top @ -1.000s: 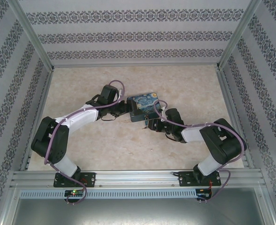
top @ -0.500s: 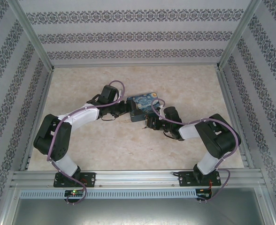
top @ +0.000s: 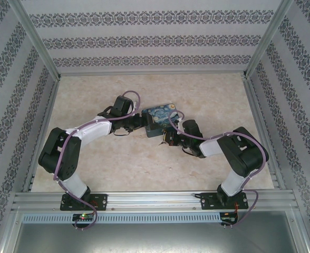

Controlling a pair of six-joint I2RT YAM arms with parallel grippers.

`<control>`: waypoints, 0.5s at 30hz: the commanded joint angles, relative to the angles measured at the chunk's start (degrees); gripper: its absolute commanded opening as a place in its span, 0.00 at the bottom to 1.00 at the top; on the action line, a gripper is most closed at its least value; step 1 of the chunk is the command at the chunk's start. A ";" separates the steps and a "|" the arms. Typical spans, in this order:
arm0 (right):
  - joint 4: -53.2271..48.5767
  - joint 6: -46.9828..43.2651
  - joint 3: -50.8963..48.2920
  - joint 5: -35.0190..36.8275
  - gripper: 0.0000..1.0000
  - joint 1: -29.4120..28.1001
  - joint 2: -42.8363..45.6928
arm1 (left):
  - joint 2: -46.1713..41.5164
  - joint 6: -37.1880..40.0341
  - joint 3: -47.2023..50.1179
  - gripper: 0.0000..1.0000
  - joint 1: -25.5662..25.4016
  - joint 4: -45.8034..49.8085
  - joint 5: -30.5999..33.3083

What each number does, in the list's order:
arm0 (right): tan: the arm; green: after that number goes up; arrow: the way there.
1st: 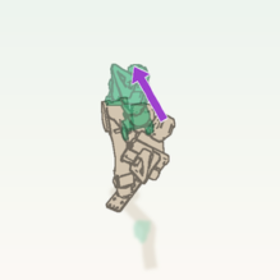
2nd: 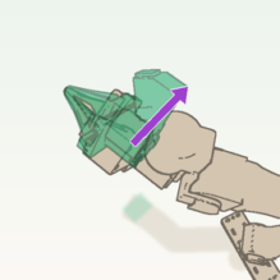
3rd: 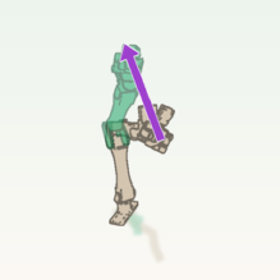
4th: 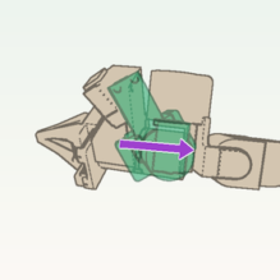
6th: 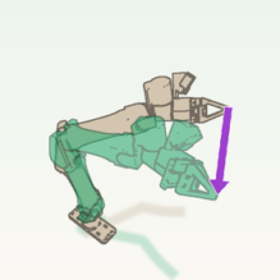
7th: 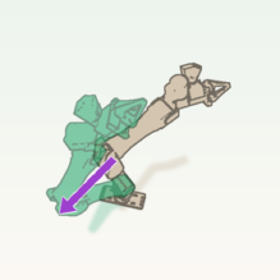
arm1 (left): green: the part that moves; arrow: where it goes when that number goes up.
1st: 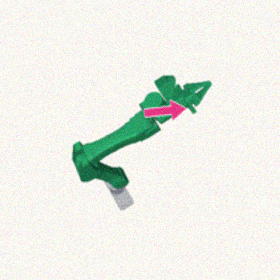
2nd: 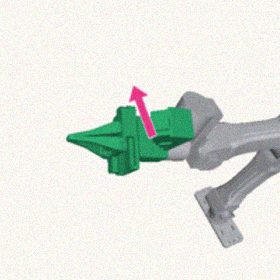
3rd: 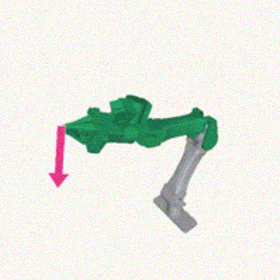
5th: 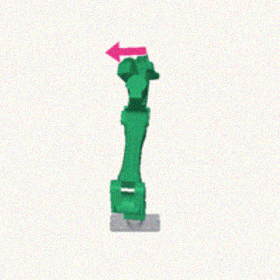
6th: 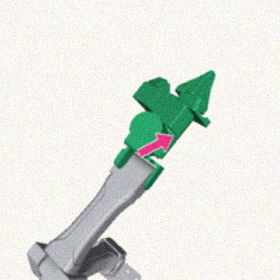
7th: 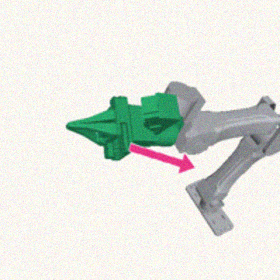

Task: Unlock a padlock with a key

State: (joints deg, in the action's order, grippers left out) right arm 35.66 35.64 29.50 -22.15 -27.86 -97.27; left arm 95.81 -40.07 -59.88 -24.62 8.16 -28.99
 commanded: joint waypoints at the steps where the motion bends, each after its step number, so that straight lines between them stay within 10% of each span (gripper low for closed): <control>1: -1.25 0.84 -1.32 1.07 0.00 0.35 2.18 | 0.28 4.38 -2.36 0.82 0.67 5.06 4.44; 15: -4.73 10.08 -3.58 6.60 0.00 0.70 4.98 | 7.14 15.88 -14.78 0.82 -10.59 21.57 29.29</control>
State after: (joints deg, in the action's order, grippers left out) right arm 33.21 43.22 26.81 -18.24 -27.83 -93.23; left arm 100.86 -28.60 -72.29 -33.41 23.29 -7.60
